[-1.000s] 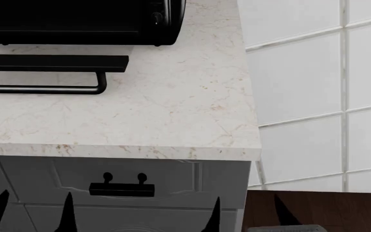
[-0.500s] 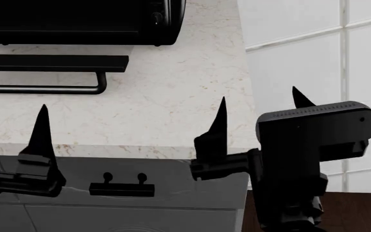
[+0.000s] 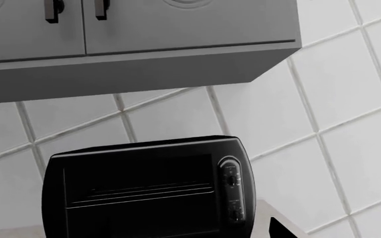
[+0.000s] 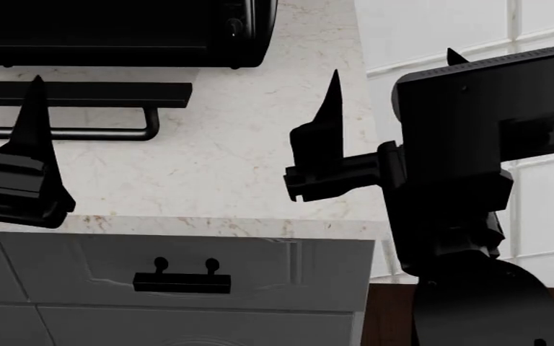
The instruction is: Fully slide the toaster oven rack0 out.
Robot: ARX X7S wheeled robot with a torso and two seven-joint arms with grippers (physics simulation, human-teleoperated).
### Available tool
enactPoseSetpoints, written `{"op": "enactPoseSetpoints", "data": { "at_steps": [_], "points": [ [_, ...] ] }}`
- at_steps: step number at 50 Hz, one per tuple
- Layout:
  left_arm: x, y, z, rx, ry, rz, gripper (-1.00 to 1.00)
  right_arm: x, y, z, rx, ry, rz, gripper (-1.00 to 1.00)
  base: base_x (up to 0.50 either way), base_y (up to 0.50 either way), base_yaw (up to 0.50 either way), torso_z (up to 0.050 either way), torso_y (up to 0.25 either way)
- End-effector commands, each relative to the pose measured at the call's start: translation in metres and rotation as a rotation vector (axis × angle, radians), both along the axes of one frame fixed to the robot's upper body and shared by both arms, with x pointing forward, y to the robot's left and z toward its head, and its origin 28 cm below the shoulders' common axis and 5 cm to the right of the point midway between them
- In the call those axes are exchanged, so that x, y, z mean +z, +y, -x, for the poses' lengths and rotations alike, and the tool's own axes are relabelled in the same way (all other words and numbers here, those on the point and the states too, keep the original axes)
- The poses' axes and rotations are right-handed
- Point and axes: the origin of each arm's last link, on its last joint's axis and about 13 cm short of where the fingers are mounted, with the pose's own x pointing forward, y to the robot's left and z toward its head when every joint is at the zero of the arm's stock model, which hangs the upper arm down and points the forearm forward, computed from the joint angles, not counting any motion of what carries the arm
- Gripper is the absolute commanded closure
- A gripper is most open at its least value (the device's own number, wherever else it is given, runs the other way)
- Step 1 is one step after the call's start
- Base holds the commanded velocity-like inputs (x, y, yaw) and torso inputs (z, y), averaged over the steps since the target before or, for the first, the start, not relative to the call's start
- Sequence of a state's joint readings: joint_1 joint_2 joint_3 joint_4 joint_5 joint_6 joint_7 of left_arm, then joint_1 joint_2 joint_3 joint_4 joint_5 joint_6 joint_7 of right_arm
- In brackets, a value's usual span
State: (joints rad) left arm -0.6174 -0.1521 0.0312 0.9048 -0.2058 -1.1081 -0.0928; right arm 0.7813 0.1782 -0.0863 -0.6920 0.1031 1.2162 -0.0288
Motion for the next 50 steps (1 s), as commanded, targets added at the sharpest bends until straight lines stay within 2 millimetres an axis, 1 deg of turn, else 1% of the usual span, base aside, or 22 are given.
{"op": "enactPoseSetpoints", "data": {
  "at_steps": [1,4,11,27,36,40,50],
  "points": [
    [0.008,0.003,0.006,0.01,-0.008,-0.018,-1.0,0.002,0.004,-0.002,0.038,0.017,-0.001,-1.0,0.0,0.0,0.0,0.0,0.0],
    [0.013,0.004,0.005,0.011,-0.012,-0.009,-1.0,0.0,0.006,-0.004,0.043,0.021,0.005,-1.0,0.0,0.0,0.0,0.0,0.0],
    [0.014,0.006,0.005,0.01,-0.014,0.0,-1.0,0.006,0.008,0.0,0.044,0.009,0.006,-1.0,0.42,0.0,0.0,0.0,0.0],
    [0.019,0.011,0.011,0.019,-0.034,0.011,-1.0,0.011,0.009,0.003,0.047,-0.006,0.012,-1.0,0.4,0.04,0.0,0.0,0.0],
    [0.021,0.013,0.013,0.024,-0.042,0.015,-1.0,0.013,0.009,0.005,0.047,-0.012,0.013,-1.0,0.17,0.19,0.0,0.0,0.0],
    [0.018,0.013,0.014,0.026,-0.046,0.016,-1.0,0.013,0.008,0.005,0.048,-0.012,0.012,-1.0,0.15,0.15,0.0,0.0,0.0],
    [0.019,0.014,0.017,0.027,-0.052,0.014,-1.0,0.015,0.008,0.007,0.053,-0.017,0.013,-1.0,0.21,0.01,0.0,0.0,0.0]
  ]
}}
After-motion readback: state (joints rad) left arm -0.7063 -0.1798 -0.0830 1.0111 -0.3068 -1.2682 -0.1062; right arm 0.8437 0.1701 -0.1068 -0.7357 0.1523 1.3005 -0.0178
